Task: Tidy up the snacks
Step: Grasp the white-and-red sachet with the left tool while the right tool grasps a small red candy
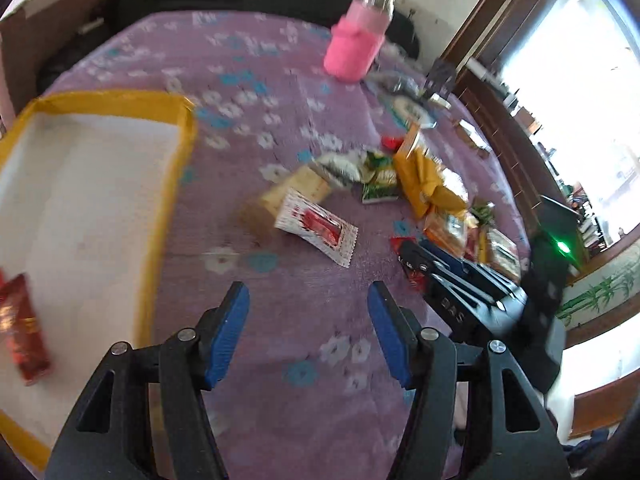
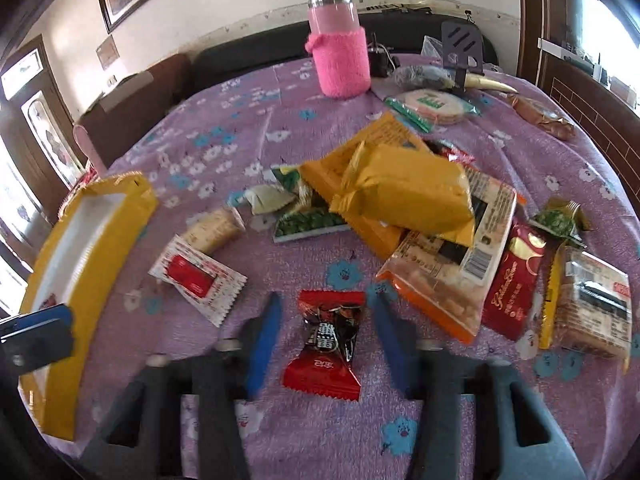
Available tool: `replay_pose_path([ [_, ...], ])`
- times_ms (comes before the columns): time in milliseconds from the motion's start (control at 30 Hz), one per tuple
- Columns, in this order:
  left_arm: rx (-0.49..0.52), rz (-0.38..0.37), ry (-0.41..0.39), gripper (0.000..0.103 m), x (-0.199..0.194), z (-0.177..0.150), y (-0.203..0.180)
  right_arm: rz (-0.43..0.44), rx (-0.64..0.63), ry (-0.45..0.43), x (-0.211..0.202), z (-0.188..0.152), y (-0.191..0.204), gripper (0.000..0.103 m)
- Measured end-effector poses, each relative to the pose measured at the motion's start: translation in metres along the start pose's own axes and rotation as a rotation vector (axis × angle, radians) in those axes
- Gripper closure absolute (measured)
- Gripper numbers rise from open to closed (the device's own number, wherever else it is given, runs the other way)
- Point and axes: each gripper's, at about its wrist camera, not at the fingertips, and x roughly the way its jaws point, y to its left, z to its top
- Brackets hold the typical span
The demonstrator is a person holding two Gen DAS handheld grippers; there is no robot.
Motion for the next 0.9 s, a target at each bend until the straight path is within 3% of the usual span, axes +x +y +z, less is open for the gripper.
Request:
replay_pose_path([
  [133, -0.020, 0.033, 0.036, 0.043, 0.037, 0.013, -0.006, 0.044, 0.016, -0.027, -0.001, -0.002, -0.010, 0.093],
  [233, -0.026, 0.097, 0.033, 0.043, 0.060, 0.028, -0.011, 0.081, 0.065, -0.038, -0.005, -0.001, -0.024, 0.094],
  [300, 0.017, 0.169, -0.003, 0.042, 0.068, 0.034, -0.020, 0.109, 0.094, -0.035, -0.005, 0.000, -0.033, 0.094],
  [400, 0.167, 0.281, -0.007, 0.043, 0.082, 0.032, -0.042, 0.118, 0.116, -0.021, -0.006, 0.000, -0.038, 0.094],
  [433, 0.215, 0.279, -0.011, 0.058, 0.081, 0.027, -0.049, 0.118, 0.118, -0.020, -0.007, 0.001, -0.039, 0.094],
  [467, 0.244, 0.258, -0.010, 0.082, 0.078, 0.023, -0.052, 0.115, 0.115, -0.019, -0.007, 0.000, -0.039, 0.094],
  [533, 0.283, 0.216, 0.012, 0.092, 0.071, 0.014, -0.055, 0.108, 0.111, -0.016, -0.008, 0.000, -0.038, 0.094],
  [667, 0.288, 0.213, -0.015, 0.092, 0.057, 0.006, -0.050, 0.114, 0.111, -0.011, -0.008, -0.001, -0.038, 0.094],
  [733, 0.269, 0.191, -0.031, 0.090, 0.054, 0.009, -0.048, 0.120, 0.109, -0.008, -0.007, -0.001, -0.038, 0.089],
  [800, 0.262, 0.211, -0.042, 0.081, 0.051, 0.015, -0.048, 0.123, 0.115, -0.009, -0.007, -0.001, -0.038, 0.089],
  [867, 0.246, 0.230, -0.055, 0.058, 0.054, 0.022, -0.047, 0.121, 0.116, -0.007, -0.006, -0.001, -0.038, 0.086],
  [900, 0.237, 0.237, -0.062, 0.055, 0.058, 0.027, -0.047, 0.121, 0.119, -0.004, -0.005, -0.001, -0.039, 0.081],
])
